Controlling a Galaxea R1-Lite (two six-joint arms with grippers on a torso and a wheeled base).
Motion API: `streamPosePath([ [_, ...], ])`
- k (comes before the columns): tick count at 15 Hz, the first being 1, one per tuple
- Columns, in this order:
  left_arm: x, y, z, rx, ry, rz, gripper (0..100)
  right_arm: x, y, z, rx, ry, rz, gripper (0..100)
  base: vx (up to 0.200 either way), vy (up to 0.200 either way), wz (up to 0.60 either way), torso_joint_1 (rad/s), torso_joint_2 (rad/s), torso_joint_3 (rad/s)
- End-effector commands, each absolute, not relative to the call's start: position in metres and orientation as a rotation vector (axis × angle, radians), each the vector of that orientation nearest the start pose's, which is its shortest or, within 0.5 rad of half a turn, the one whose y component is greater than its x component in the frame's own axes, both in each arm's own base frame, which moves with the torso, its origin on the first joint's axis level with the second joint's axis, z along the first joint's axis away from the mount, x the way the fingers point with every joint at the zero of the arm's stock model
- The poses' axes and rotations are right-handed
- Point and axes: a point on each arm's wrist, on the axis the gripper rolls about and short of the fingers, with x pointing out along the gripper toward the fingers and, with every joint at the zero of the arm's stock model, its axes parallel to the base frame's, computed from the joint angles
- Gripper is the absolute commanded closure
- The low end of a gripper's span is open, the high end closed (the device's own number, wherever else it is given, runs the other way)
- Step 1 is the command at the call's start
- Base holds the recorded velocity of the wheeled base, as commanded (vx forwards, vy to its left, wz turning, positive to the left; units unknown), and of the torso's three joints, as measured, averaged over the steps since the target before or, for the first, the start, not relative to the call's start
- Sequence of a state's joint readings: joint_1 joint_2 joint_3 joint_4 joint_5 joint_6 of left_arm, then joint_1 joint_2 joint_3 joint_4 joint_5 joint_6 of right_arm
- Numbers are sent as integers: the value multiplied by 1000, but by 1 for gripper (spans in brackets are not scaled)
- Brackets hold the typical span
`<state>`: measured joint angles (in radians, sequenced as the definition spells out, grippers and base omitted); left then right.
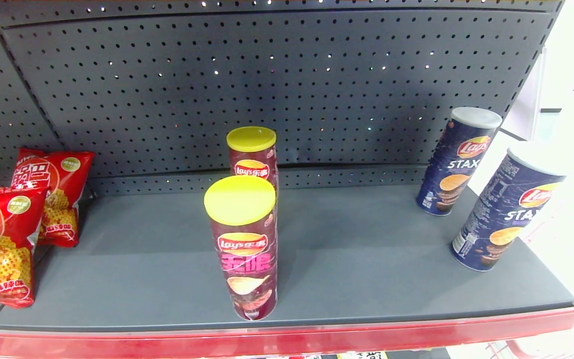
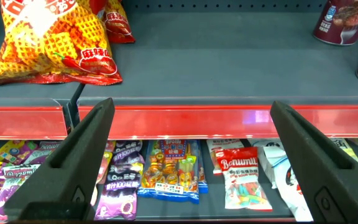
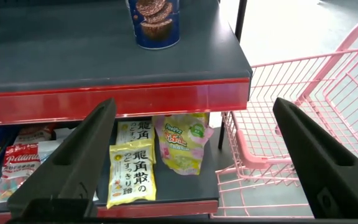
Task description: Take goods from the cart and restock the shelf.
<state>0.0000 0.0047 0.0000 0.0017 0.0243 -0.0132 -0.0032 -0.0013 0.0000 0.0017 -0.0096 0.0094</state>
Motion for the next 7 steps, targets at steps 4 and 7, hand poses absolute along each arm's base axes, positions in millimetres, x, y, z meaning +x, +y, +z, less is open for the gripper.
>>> streamPosePath([
  [4,-22,1,75,-12,8,25,0,-23,0,75,9,1,-14,0,0,0,0,0,0,0],
  [7,-22,1,75,-14,8,25,0,-23,0,75,8,3,-18,0,0,0,0,0,0,0],
])
